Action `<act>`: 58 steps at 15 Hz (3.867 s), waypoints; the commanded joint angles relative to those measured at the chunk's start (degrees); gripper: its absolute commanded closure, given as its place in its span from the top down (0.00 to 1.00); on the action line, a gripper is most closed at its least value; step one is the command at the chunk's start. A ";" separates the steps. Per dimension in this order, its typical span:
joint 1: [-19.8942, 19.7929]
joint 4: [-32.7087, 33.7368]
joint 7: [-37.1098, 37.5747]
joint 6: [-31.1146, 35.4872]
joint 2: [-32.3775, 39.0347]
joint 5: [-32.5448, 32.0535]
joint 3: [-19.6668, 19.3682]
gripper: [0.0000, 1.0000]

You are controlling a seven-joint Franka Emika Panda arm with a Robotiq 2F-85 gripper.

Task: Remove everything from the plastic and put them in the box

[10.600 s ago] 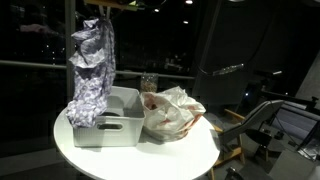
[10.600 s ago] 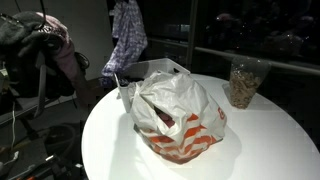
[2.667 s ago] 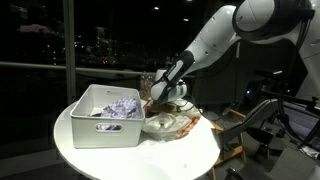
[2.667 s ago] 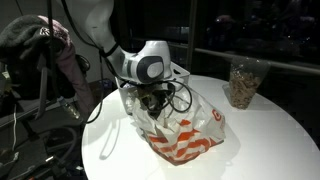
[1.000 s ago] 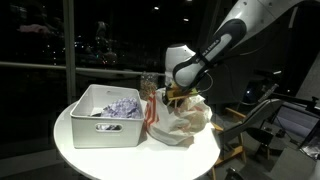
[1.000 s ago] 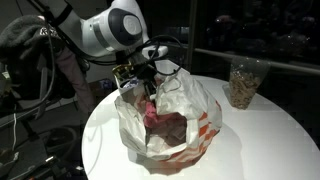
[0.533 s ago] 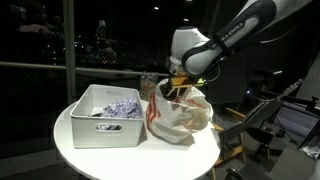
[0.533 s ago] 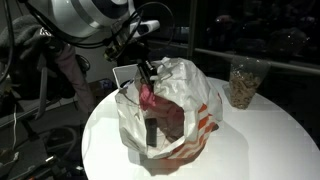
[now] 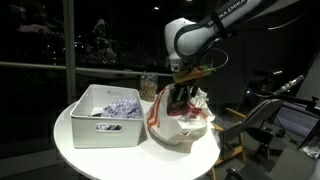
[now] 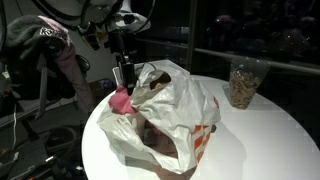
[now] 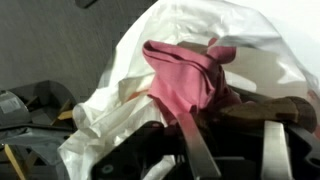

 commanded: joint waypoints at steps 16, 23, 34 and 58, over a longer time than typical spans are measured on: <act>-1.39 4.67 -14.22 5.78 -7.59 8.07 6.12 0.02; -1.11 10.44 -14.66 -15.52 1.23 9.94 5.90 0.00; 0.61 6.05 -32.55 -9.00 -8.92 14.64 7.07 0.00; -1.72 14.27 19.61 34.21 -4.00 -20.11 17.69 0.00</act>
